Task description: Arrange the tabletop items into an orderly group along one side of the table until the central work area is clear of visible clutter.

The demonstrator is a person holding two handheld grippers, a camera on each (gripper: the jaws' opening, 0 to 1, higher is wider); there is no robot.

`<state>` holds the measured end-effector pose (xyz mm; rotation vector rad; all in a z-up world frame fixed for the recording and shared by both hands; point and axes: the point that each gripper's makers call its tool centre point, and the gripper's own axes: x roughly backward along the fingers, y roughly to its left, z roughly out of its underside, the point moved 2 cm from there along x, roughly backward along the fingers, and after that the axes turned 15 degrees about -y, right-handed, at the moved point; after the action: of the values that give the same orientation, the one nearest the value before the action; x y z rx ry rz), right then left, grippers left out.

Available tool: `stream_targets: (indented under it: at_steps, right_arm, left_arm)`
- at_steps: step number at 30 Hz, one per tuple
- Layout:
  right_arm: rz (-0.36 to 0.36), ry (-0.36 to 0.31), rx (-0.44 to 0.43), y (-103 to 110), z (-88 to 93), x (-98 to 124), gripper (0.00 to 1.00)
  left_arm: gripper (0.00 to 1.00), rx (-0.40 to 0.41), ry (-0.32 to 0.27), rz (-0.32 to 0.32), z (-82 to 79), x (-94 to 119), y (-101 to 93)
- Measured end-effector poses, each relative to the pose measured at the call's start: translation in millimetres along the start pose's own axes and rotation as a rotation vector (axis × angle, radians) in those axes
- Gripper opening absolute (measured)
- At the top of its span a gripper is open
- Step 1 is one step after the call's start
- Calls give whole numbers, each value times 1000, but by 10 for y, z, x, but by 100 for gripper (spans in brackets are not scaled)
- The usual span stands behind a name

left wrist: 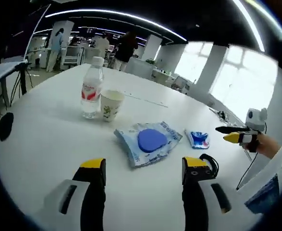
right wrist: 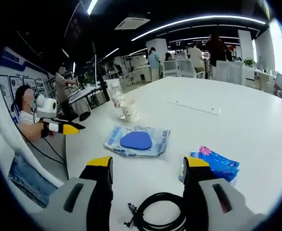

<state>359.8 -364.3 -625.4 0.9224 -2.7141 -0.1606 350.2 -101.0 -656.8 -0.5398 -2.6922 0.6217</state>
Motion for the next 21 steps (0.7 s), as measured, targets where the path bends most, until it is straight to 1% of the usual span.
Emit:
stream_targets:
  at_steps: [1, 4, 7, 9, 12, 15, 17, 21]
  right_arm:
    - [0, -1, 3, -11, -25, -30, 56]
    - [5, -5, 16, -73, -126, -161, 56]
    - [1, -10, 33, -129, -210, -282, 56]
    - [8, -11, 31, -176, -256, -360, 55]
    - [17, -14, 22, -237, -307, -447, 55]
    - [19, -5, 19, -298, -313, -531, 53]
    - [19, 1, 11, -323, -304, -570, 52]
    - [13, 19, 4, -357, -253, -669, 51]
  left_arm:
    - [58, 9, 0, 4, 10, -38, -14]
    - [58, -26, 22, 25, 68, -175, -86]
    - [58, -66, 70, 43, 168, -263, -136]
    - [58, -77, 87, 41, 213, -312, -126]
    - [57, -58, 100, 22, 254, -351, -98]
    - [56, -40, 110, 7, 313, -391, -89]
    - [56, -46, 122, 0, 351, -410, -86]
    - [55, -49, 128, -19, 390, -463, -66]
